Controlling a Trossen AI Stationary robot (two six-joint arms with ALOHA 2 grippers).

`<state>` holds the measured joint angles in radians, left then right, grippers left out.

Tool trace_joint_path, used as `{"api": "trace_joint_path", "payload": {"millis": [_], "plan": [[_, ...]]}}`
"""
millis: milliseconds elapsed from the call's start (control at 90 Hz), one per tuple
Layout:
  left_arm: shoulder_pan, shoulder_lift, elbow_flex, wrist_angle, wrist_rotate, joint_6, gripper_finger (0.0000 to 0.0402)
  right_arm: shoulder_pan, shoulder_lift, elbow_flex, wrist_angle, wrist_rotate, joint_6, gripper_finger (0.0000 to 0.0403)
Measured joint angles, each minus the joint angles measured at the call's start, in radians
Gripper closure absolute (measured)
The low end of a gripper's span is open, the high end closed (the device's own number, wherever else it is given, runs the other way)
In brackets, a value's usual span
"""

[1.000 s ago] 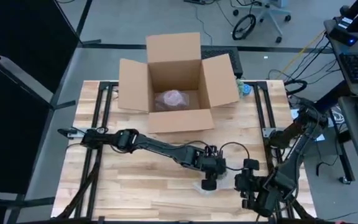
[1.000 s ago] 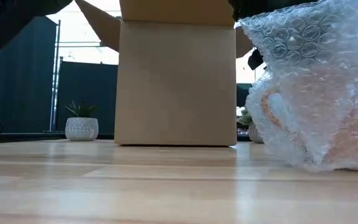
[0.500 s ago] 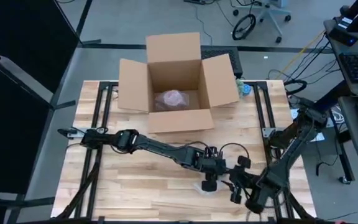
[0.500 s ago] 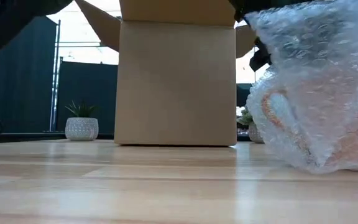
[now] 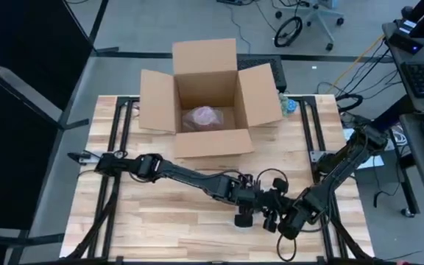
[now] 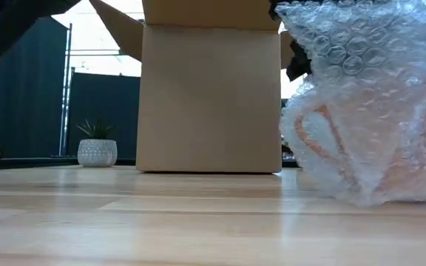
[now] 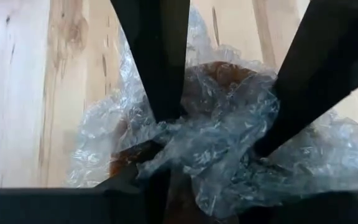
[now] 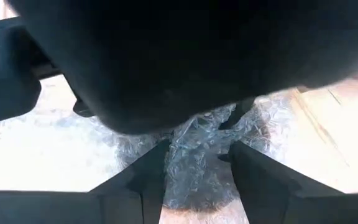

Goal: Wrap mug
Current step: Wrap the pink mug with transparent bubble wrap

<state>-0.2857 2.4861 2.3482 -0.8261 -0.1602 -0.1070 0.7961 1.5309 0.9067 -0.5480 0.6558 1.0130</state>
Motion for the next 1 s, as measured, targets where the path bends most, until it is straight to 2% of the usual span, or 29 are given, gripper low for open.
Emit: {"api": "trace_joint_path", "payload": {"millis": [256,644,800,1000], "plan": [[0.002,-0.011,0.003,-0.064,-0.02,0.002,0.0268,0.003,0.002,0.002,0.007,-0.014,-0.027,0.0248],[0.0,-0.017,0.006,-0.109,0.007,0.015,0.0268,0.001,0.004,0.001,0.021,-0.006,-0.064,0.0248],[-0.01,-0.057,0.009,-0.205,0.007,0.009,0.0268,0.002,0.006,0.0,0.023,-0.003,-0.084,0.0248],[-0.029,-0.058,0.012,-0.212,0.017,0.082,0.0268,0.003,0.005,0.0,0.027,-0.011,-0.094,0.0248]]}}
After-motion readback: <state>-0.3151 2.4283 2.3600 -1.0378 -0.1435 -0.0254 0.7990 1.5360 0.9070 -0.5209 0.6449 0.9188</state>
